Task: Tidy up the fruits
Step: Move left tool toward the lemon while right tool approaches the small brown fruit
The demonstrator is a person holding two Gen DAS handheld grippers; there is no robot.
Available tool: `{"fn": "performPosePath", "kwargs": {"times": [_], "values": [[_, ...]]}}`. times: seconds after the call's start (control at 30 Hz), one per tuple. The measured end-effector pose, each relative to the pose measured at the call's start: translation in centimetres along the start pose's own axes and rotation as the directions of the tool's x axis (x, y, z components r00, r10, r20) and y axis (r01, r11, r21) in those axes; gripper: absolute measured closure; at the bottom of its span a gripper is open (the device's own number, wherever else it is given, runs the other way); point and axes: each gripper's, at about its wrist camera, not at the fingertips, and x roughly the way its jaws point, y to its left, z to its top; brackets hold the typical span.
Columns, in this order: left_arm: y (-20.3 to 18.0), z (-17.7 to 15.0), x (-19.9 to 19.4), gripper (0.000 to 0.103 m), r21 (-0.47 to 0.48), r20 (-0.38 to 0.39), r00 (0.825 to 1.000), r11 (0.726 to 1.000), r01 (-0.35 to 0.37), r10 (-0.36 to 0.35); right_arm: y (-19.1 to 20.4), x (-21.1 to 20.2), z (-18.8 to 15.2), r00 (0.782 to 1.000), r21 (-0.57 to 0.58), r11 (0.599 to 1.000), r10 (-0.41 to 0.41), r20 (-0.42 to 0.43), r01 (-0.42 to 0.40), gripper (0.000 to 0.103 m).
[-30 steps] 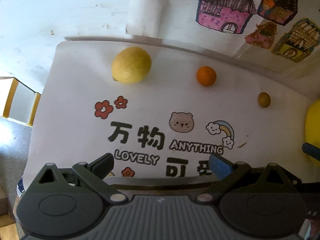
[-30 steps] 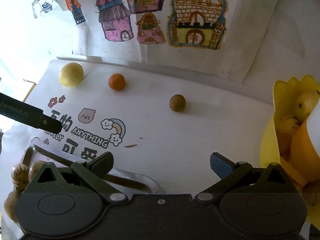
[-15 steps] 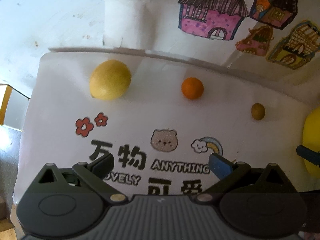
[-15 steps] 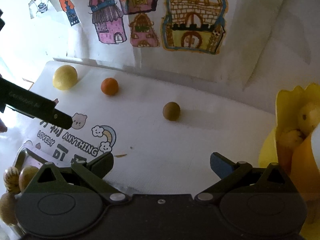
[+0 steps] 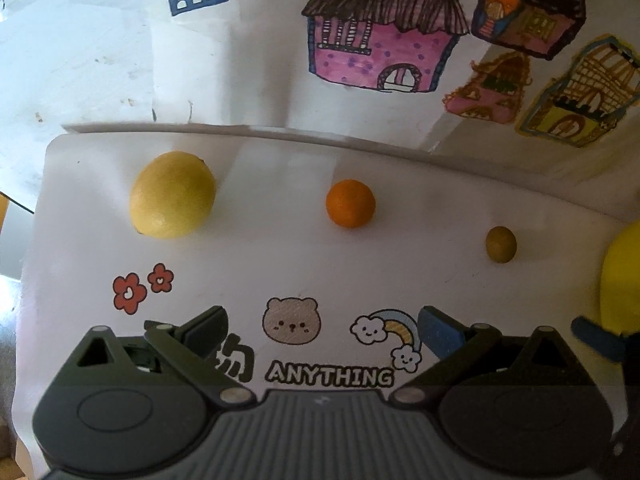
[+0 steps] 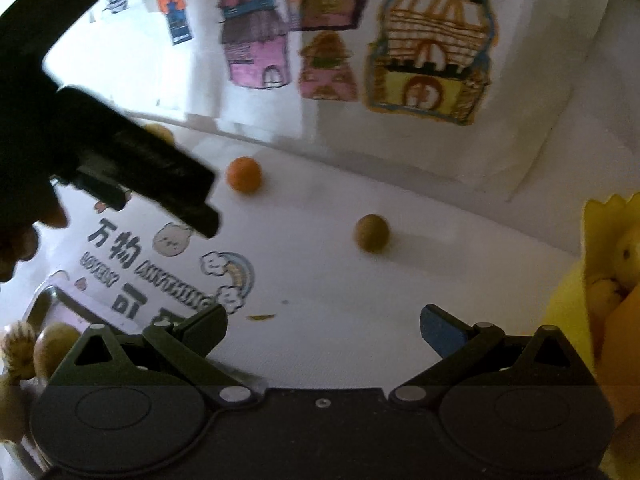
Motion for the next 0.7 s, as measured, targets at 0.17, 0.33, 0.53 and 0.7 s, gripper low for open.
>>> {"fn": "performPosePath", "kwargs": {"times": [0.17, 0.33, 0.53, 0.7], "values": [[-0.3, -0.2, 0.6, 0.000, 0.006, 0.002, 1.000, 1.000, 0.001, -0.001, 1.4, 0.0, -0.8, 0.999, 0.025, 0.999, 0.032, 0.005, -0.033, 0.001], [-0.2, -0.5, 1.2, 0.000, 0.009, 0.008, 1.000, 1.000, 0.002, -0.002, 2.9, -0.2, -1.5, 0.998, 0.007, 0.998, 0.057, 0.002, -0.057, 0.001], [0.0, -0.4, 1.9, 0.000, -0.001, 0.011, 1.000, 1.000, 0.000, 0.000, 3.3, -0.1, -1.5, 0.998, -0.011, 0.998, 0.056, 0.003, -0.056, 0.001], [-0.3, -0.1, 1.8, 0.000, -0.013, 0.022, 1.000, 1.000, -0.002, 0.002, 2.4, 0.6, -0.4, 0.999, -0.008, 1.000, 0.016, 0.035, -0.015, 0.001]]}}
